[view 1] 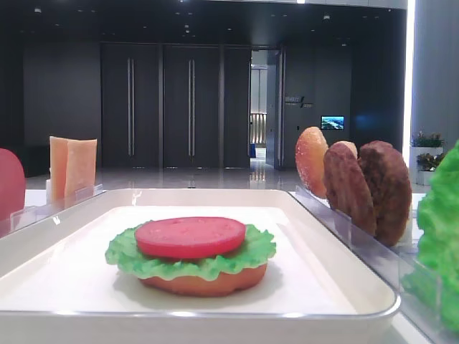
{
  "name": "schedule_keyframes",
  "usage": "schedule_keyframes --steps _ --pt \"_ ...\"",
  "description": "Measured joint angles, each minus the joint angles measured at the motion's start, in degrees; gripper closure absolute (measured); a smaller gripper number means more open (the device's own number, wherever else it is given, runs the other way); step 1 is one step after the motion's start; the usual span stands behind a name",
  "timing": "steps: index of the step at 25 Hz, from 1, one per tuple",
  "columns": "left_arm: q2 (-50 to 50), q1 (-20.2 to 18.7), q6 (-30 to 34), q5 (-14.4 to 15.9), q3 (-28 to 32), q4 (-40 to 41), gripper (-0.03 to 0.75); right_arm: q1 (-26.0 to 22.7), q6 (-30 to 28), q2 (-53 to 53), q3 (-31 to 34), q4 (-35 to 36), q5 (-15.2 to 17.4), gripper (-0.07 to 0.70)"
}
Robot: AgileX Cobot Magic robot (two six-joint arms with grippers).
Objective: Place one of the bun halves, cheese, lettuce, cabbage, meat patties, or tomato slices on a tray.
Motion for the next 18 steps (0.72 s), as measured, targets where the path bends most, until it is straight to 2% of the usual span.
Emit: schedule_keyframes --steps 2,6,11,18 --pt "-0.44 2.75 0.81 0.0 0.0 0.41 0.23 0.0 0.0 0.0 0.0 0.0 0.0 0.155" --pt "-1.61 5.59 2.83 0.12 0.0 0.41 0.231 0.0 0.0 0.0 0.0 0.1 0.0 0.155" --pt "-5.7 5.94 3.34 0.16 2.45 1.51 0.231 0.0 0.0 0.0 0.0 0.1 0.0 0.155" --pt "-18.53 5.99 3.33 0.41 11.36 1.51 0.231 0.0 0.0 0.0 0.0 0.14 0.0 0.155"
